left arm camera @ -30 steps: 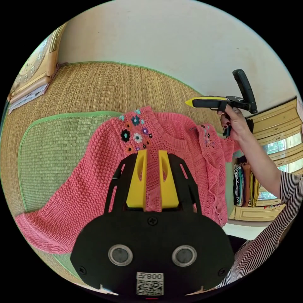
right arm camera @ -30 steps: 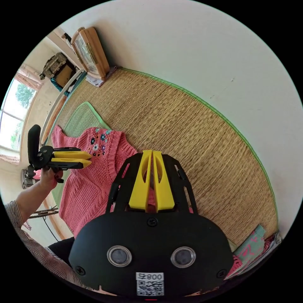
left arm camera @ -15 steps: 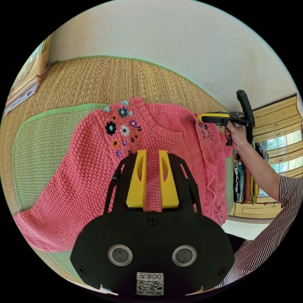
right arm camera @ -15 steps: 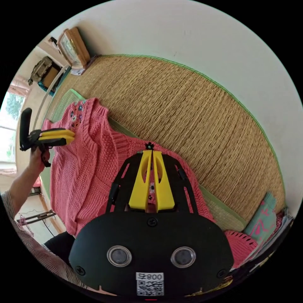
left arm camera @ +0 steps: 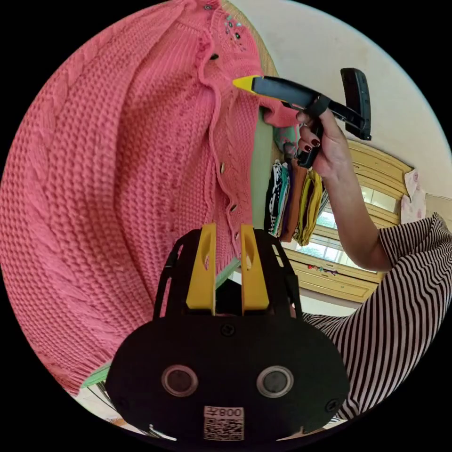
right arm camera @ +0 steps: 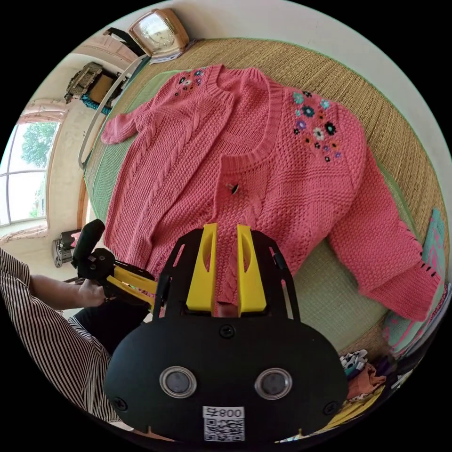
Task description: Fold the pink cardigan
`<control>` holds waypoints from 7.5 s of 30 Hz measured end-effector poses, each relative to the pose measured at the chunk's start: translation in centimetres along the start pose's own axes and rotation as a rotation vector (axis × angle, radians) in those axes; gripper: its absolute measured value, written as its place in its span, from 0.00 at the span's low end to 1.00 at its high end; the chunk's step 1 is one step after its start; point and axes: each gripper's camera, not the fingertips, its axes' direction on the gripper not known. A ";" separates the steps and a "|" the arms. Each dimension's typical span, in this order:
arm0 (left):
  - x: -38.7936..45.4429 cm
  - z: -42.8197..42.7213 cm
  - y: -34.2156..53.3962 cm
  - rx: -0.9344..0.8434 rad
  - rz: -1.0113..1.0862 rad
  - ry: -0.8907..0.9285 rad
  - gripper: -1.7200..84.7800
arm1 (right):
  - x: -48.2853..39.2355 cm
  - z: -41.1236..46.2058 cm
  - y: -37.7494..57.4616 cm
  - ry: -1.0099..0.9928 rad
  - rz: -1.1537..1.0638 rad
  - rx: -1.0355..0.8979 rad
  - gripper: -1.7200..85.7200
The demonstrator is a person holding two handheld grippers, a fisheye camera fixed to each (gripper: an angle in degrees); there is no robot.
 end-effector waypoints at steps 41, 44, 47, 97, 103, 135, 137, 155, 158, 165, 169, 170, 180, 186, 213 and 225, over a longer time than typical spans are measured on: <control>-9.4 11.9 -5.0 -0.087 0.020 0.114 0.05 | 2.5 9.4 -4.3 0.266 0.022 0.107 0.06; -9.9 11.0 -4.5 -0.069 0.041 0.161 0.04 | 4.4 8.2 -3.9 0.142 0.078 0.140 0.04; -10.0 8.7 -3.5 -0.005 0.072 0.194 0.04 | 6.7 6.1 -3.2 -0.002 0.144 0.217 0.03; -32.3 -3.7 7.4 0.273 -0.251 0.100 0.04 | 5.5 20.9 -12.5 -0.156 -0.009 0.216 0.11; -33.9 -3.9 7.9 0.302 -0.331 0.127 0.03 | -3.4 30.9 -2.9 -0.159 -0.276 -0.213 0.12; -27.5 -5.8 8.4 0.087 -0.178 -0.019 0.03 | -1.6 39.7 -2.1 -0.120 -0.431 -0.272 0.02; -27.4 -6.4 9.5 0.097 -0.232 -0.003 0.03 | -1.0 39.8 -2.0 -0.174 -0.414 -0.277 0.02; -21.6 -7.0 8.2 0.060 -0.224 -0.196 0.02 | 1.8 39.5 0.1 -0.114 -0.328 -0.257 0.02; -21.2 -5.9 8.4 -0.001 -0.237 -0.152 0.02 | 2.4 39.0 0.7 -0.118 -0.306 -0.271 0.02; -16.6 -7.9 10.2 0.105 -0.178 -0.101 0.03 | 3.1 37.7 2.2 -0.131 -0.265 -0.261 0.02; -15.6 -6.0 8.2 -0.044 -0.168 -0.246 0.02 | 2.8 37.0 3.0 -0.123 -0.257 -0.265 0.02; -15.4 -5.8 8.3 -0.049 -0.167 -0.233 0.02 | 2.9 36.8 3.2 -0.126 -0.252 -0.265 0.02; -7.8 -10.1 6.3 0.154 -0.015 -0.237 0.02 | 8.0 27.4 3.0 -0.217 -0.013 0.091 0.02; -4.0 -11.6 0.1 0.246 0.081 -0.517 0.02 | 12.7 23.5 -1.8 0.115 0.075 0.269 0.02; 11.1 -11.7 -7.9 0.312 0.327 -0.601 0.02 | 27.0 14.2 -6.2 0.066 0.276 0.541 0.02; 13.0 -20.0 -3.2 0.649 0.079 -0.764 0.02 | 24.2 13.5 2.9 0.101 0.224 0.593 0.02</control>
